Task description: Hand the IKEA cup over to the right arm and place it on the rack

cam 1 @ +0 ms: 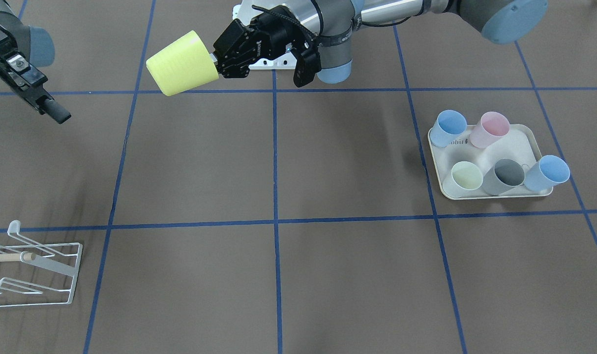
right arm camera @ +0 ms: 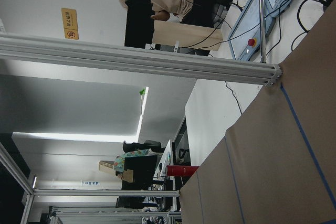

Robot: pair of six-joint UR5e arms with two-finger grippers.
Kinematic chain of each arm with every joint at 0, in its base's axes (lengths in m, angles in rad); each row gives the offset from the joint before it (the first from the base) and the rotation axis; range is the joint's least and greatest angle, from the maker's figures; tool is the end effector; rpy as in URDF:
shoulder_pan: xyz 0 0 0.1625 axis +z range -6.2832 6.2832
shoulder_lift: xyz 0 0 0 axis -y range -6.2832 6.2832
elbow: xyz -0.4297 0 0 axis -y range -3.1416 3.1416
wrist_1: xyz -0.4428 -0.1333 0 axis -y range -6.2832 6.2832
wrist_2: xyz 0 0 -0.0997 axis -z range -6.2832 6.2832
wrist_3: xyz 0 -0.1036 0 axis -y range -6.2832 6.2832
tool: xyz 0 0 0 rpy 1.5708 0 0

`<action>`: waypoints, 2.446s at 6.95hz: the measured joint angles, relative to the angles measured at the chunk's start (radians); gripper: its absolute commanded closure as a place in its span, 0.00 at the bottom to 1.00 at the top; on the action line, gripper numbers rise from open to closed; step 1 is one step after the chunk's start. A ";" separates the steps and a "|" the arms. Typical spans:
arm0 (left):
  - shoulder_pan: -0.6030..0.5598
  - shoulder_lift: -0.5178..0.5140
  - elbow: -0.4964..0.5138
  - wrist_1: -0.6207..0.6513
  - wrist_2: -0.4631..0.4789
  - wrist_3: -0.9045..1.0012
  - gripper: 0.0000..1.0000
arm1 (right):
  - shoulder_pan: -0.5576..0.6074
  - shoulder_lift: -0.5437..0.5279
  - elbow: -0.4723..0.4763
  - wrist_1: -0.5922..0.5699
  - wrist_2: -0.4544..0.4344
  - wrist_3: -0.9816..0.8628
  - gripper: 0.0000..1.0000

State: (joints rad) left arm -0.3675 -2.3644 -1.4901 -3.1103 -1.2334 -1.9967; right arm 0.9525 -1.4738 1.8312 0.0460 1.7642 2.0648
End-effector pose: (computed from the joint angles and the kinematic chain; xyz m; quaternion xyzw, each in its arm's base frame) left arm 0.5505 -0.3915 0.0352 0.0462 0.8917 -0.3036 0.3325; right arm -0.2037 -0.4820 0.3037 0.1369 -0.8209 0.3026 0.4645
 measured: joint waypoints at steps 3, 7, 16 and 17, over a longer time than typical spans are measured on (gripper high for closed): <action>-0.002 -0.012 0.015 -0.020 0.000 0.000 1.00 | -0.047 0.019 0.010 0.000 -0.021 0.004 0.01; -0.049 0.034 0.016 -0.087 -0.005 -0.042 1.00 | -0.160 0.111 0.009 -0.033 -0.118 0.001 0.01; -0.188 0.151 -0.016 -0.147 -0.061 -0.211 1.00 | -0.290 0.374 0.002 -0.345 -0.264 -0.034 0.01; -0.185 0.149 -0.021 -0.144 -0.059 -0.213 1.00 | -0.292 0.377 0.001 -0.350 -0.266 -0.035 0.01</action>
State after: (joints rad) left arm -0.5521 -2.2149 -1.5115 -3.2543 -1.2928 -2.2094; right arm 0.6605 -1.0972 1.8322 -0.3043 1.4982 2.0293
